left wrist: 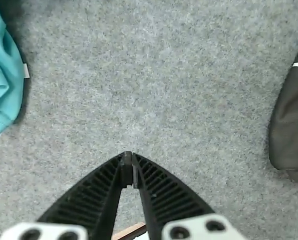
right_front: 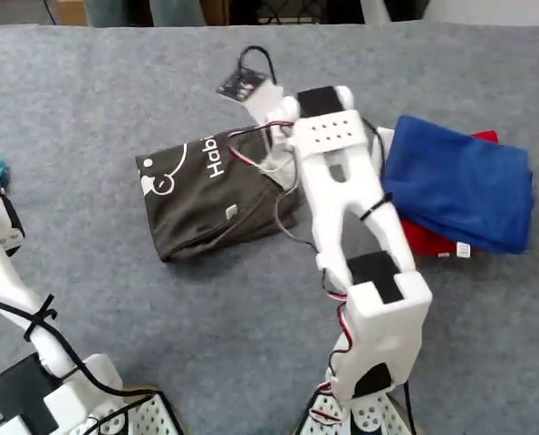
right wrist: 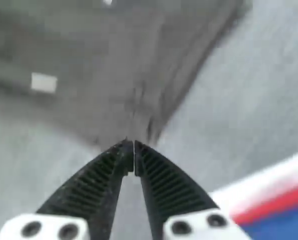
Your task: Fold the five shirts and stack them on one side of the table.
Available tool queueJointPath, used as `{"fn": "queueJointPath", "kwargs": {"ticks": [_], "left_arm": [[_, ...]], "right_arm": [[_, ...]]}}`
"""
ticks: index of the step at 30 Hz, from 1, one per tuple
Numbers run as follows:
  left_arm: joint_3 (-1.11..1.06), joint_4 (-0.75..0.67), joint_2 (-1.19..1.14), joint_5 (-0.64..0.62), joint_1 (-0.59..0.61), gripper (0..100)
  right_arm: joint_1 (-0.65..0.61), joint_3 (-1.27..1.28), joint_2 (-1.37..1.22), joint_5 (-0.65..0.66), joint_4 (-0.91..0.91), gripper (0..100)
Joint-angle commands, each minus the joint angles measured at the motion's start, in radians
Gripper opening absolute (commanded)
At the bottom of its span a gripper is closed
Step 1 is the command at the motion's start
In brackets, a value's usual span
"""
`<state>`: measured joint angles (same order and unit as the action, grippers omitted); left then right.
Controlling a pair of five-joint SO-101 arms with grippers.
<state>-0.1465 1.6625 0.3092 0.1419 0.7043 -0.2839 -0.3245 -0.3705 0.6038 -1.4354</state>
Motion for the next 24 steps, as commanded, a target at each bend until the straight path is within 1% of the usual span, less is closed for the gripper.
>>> {"fn": "queueJointPath", "kwargs": {"ticks": [1, 5, 8, 11, 15, 16, 21, 24], "left_arm": [[0.008, 0.035, 0.035, 0.008, -0.001, 3], [0.007, 0.051, 0.035, 0.008, 0.002, 3], [0.004, 0.052, 0.035, 0.008, 0.005, 3], [0.004, 0.052, 0.037, 0.008, 0.007, 3], [0.004, 0.052, 0.037, 0.008, 0.007, 3], [0.004, 0.052, 0.037, 0.008, 0.005, 3], [0.004, 0.054, 0.037, 0.005, 0.005, 3], [0.005, 0.074, 0.037, 0.006, 0.004, 3]], "right_arm": [[-0.038, -0.048, -0.054, -0.006, 0.16, 1.5], [-0.049, -0.05, -0.163, -0.008, 0.158, 1.5], [-0.048, -0.059, -0.203, -0.008, 0.075, 1.5], [-0.048, -0.065, -0.202, -0.008, -0.06, 1.5], [-0.046, -0.133, -0.185, -0.008, -0.308, 1.5], [-0.044, -0.14, -0.18, -0.008, -0.336, 1.5], [0.0, -0.067, -0.076, -0.006, -0.331, 1.5], [0.051, 0.033, 0.001, -0.003, -0.331, 1.5]]}}
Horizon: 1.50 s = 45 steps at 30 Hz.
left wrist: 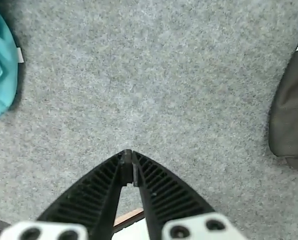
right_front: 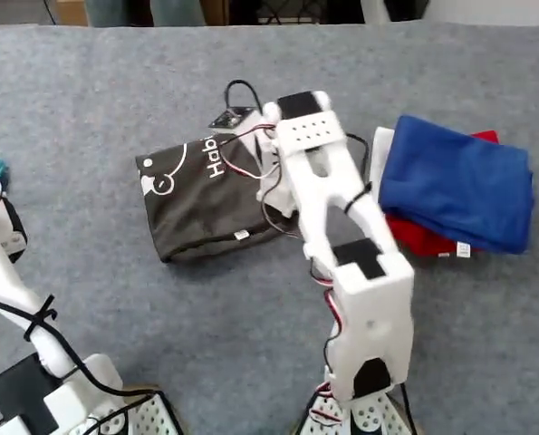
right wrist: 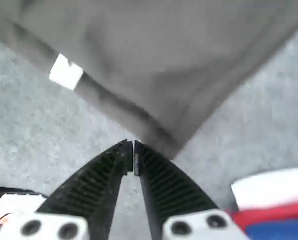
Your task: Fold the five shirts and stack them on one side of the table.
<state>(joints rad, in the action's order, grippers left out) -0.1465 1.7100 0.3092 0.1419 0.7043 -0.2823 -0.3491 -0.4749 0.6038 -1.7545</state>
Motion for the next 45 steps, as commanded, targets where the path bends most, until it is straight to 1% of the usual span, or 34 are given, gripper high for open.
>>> {"fn": "queueJointPath", "kwargs": {"ticks": [1, 4, 7, 10, 15, 18, 20, 25, 32, 37, 39, 41, 43, 45], "left_arm": [[0.005, 0.041, 0.037, 0.005, -0.004, 3], [-0.007, 0.051, 0.041, 0.0, -0.036, 3], [-0.056, 0.051, 0.101, -0.002, -0.058, 3], [-0.12, 0.051, 0.222, -0.032, -0.097, 3], [-0.223, 0.049, 0.48, -0.028, -0.151, 3], [-0.239, 0.049, 0.588, -0.025, -0.159, 3], [-0.242, 0.049, 0.624, 0.003, -0.159, 3], [-0.242, 0.049, 0.641, 0.035, -0.156, 3], [-0.242, 0.048, 0.64, 0.035, -0.159, 3], [-0.223, 0.038, 0.64, 0.037, -0.16, 3], [-0.22, 0.0, 0.638, 0.037, -0.16, 3], [-0.22, -0.069, 0.629, 0.034, -0.17, 3], [-0.225, -0.144, 0.589, 0.034, -0.225, 3], [-0.251, -0.235, 0.514, 0.031, -0.305, 3]], "right_arm": [[0.069, 0.099, 0.125, -0.002, -0.011, 1.5], [0.129, 0.219, 0.157, -0.002, 0.025, 1.5], [0.173, 0.291, 0.17, -0.002, 0.069, 1.5], [0.175, 0.248, 0.205, -0.008, -0.011, 1.5], [0.18, 0.183, 0.335, -0.009, -0.006, 1.5], [0.176, 0.182, 0.404, -0.009, -0.009, 1.5], [0.181, 0.185, 0.458, -0.009, -0.011, 1.5], [0.158, 0.314, 0.647, -0.008, -0.011, 1.5], [0.06, 0.661, 0.974, -0.002, 0.0, 1.5], [0.051, 0.845, 1.112, -0.002, 0.123, 1.5], [0.049, 0.895, 1.139, -0.006, 0.199, 1.5], [0.049, 0.918, 1.142, -0.009, 0.255, 1.5], [0.041, 0.918, 1.141, -0.017, 0.265, 1.5], [-0.003, 0.921, 1.141, -0.087, 0.265, 1.5]]}}
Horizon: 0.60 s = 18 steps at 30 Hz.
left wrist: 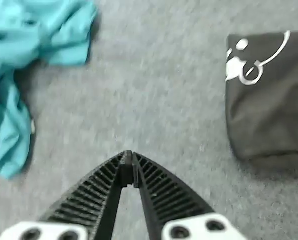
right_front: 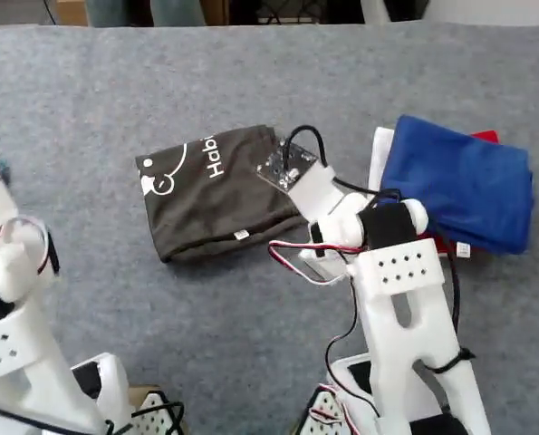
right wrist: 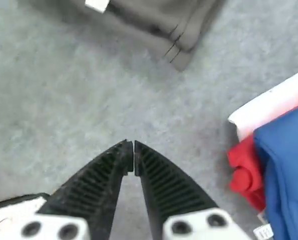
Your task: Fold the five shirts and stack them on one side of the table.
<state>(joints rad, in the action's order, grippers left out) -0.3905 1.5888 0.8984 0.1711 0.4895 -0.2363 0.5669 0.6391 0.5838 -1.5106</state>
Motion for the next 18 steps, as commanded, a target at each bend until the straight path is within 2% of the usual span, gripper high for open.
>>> {"fn": "queueJointPath", "kwargs": {"ticks": [1, 4, 7, 13, 18], "left_arm": [[-0.019, -0.163, -0.123, 0.0, -0.14, 3], [-0.025, -0.273, -0.255, 0.0, -0.252, 3], [-0.031, -0.39, -0.371, 0.0, -0.318, 3], [-0.033, -0.542, -0.552, -0.002, -0.38, 3], [-0.031, -0.674, -0.707, -0.003, -0.398, 3]], "right_arm": [[-0.081, 0.015, 0.024, -0.126, 0.025, 1.5], [-0.137, -0.005, 0.001, -0.255, 0.077, 1.5], [-0.155, -0.036, -0.044, -0.319, 0.083, 1.5], [-0.153, -0.079, -0.12, -0.362, 0.046, 1.5], [-0.153, -0.151, -0.213, -0.364, 0.192, 1.5]]}}
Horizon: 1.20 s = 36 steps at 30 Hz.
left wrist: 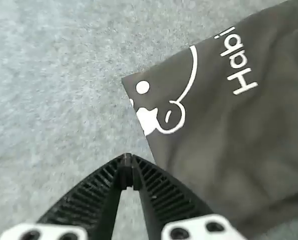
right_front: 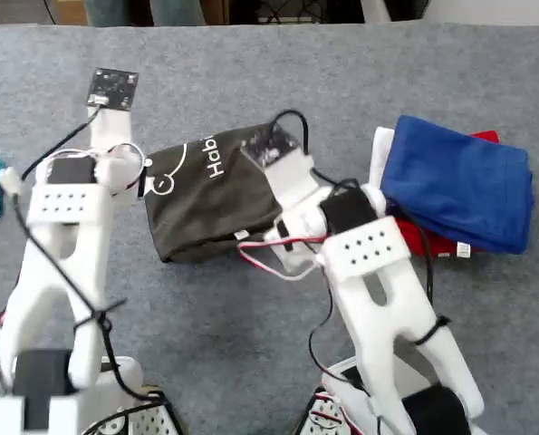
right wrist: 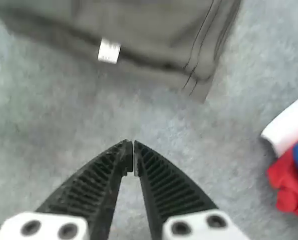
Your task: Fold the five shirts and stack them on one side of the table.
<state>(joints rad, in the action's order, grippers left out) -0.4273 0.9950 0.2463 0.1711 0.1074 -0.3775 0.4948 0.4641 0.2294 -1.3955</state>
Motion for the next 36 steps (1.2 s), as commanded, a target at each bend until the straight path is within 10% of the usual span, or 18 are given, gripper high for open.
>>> {"fn": "queueJointPath", "kwargs": {"ticks": [1, 27, 36], "left_arm": [[0.012, -0.106, -0.092, -0.003, -0.019, 3], [0.321, -0.221, -0.632, -0.166, 0.013, 3], [0.536, 0.095, -0.631, -0.163, 0.019, 3]], "right_arm": [[-0.012, -0.096, -0.064, -0.009, 0.107, 1.5], [0.244, -0.202, -0.662, -0.21, 0.318, 1.5], [0.259, -0.311, -0.483, -0.216, 0.097, 1.5]]}}
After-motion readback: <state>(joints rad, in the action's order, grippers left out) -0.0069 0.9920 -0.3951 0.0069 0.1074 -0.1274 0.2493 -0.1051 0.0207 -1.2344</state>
